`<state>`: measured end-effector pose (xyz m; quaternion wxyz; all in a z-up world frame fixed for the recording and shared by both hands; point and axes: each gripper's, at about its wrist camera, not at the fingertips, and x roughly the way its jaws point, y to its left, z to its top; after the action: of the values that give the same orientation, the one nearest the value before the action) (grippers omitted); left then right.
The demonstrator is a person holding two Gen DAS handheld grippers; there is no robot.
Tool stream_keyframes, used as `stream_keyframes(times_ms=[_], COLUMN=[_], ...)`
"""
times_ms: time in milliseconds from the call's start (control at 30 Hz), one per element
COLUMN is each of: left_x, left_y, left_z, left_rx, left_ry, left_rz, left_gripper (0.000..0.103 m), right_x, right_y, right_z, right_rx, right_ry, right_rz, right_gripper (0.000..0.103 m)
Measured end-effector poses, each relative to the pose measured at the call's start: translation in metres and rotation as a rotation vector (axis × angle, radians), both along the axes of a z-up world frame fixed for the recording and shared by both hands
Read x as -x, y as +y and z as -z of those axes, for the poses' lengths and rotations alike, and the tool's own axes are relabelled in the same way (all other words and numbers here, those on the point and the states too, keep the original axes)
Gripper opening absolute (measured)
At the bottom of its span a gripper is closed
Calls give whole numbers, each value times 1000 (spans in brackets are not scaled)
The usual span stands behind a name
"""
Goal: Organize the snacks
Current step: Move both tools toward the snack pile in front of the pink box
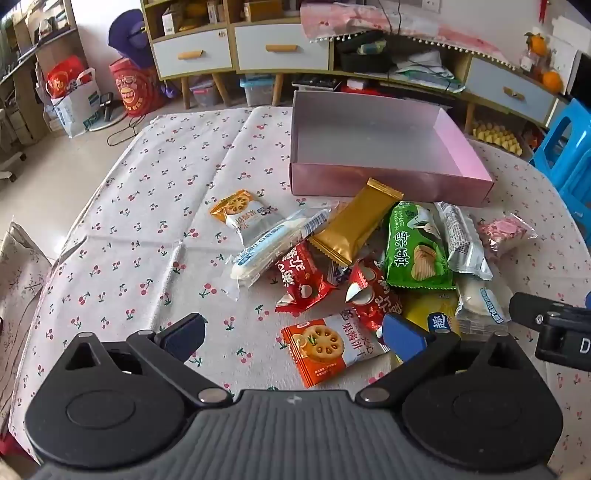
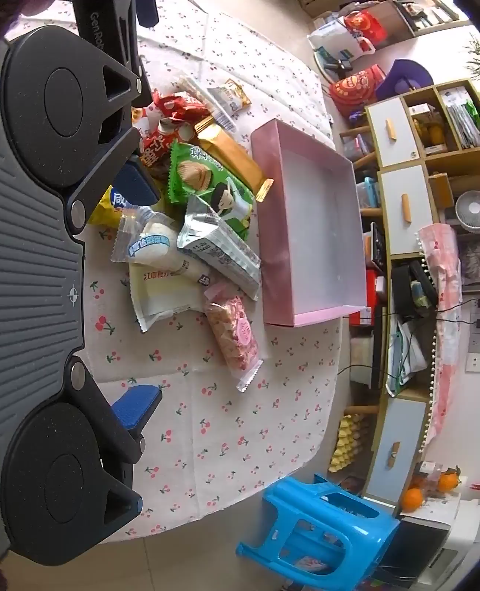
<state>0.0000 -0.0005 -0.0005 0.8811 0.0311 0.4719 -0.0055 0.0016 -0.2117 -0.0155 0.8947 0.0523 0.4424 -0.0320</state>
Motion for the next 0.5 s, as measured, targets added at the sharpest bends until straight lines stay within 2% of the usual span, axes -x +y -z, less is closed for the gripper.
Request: stream_keyframes(times_ms=[233, 500], left_x=[-6, -1], left_y=[8, 2], left_z=[-7, -4], left_rx=[27, 10], left_ry=[18, -1], left_rz=[1, 3], left_gripper=[103, 103], right_x=[-3, -2], right_y=[4, 7], right_z=[0, 0], right_rx=[-11, 12], right_ry=[-1, 5], right_rz=[-16, -19], right_gripper=[103, 103])
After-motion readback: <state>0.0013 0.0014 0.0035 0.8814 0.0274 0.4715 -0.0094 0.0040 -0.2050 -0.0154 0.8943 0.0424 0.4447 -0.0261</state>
